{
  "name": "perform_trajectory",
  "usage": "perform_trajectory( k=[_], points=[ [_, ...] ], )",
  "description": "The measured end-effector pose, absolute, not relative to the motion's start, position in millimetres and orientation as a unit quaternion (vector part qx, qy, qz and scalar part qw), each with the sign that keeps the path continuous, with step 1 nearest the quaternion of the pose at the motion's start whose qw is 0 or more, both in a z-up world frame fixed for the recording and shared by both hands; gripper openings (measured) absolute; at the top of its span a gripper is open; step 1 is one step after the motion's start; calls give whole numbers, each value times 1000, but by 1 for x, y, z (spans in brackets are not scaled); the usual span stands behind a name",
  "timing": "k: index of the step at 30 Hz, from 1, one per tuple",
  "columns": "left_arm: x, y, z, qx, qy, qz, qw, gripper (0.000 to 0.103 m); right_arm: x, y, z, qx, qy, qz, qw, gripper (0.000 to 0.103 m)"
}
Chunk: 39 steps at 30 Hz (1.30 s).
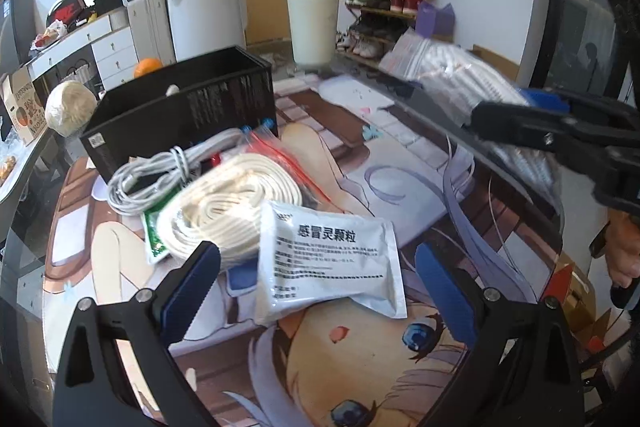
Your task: Organize soft objects
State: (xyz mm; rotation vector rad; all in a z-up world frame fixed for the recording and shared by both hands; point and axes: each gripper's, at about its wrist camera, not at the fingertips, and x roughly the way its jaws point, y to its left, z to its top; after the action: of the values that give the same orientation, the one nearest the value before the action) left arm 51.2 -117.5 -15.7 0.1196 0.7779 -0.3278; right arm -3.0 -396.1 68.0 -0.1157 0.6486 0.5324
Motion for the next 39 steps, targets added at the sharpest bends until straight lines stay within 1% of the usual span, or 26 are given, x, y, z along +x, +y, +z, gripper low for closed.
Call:
perform_trajectory(
  k=[5, 8, 9, 10, 12, 13, 14, 16, 23, 24, 27, 34, 39],
  points=[
    [55, -128, -27, 81, 404, -151, 898, 98, -2, -400, 67, -50, 315, 256, 913, 40],
    [56, -132, -30, 90, 409, -155, 895, 93, -1, -401, 66, -47, 316, 258, 912, 40],
    [57, -133, -31, 89, 411, -160, 893, 88, -1, -401, 66, -46, 316, 258, 912, 40],
    [57, -132, -31, 83, 412, -169, 892, 80, -1, -401, 66, -47, 315, 258, 912, 40],
    [56, -132, -31, 82, 407, -184, 891, 72, -1, -400, 66, -47, 315, 259, 912, 40],
    [54, -133, -30, 85, 404, -189, 891, 67, -1, -399, 67, -48, 315, 260, 912, 40],
    [53, -133, -30, 85, 402, -194, 891, 66, -1, -399, 66, -48, 315, 261, 911, 40],
    [51, -133, -29, 85, 398, -197, 892, 55, -1, -397, 66, -49, 315, 263, 911, 40],
    [45, -125, -25, 78, 390, -213, 893, 47, 1, -391, 66, -53, 316, 269, 908, 40],
    [44, -123, -23, 75, 387, -214, 894, 41, 1, -390, 67, -54, 314, 271, 908, 40],
    [42, -116, -15, 59, 376, -218, 899, 33, 0, -387, 68, -57, 312, 276, 907, 40],
    [41, -106, -11, 41, 369, -223, 901, 31, 2, -384, 68, -61, 313, 277, 906, 40],
    [40, -109, -11, 45, 362, -229, 902, 24, 2, -384, 68, -63, 313, 278, 906, 40]
  ],
)
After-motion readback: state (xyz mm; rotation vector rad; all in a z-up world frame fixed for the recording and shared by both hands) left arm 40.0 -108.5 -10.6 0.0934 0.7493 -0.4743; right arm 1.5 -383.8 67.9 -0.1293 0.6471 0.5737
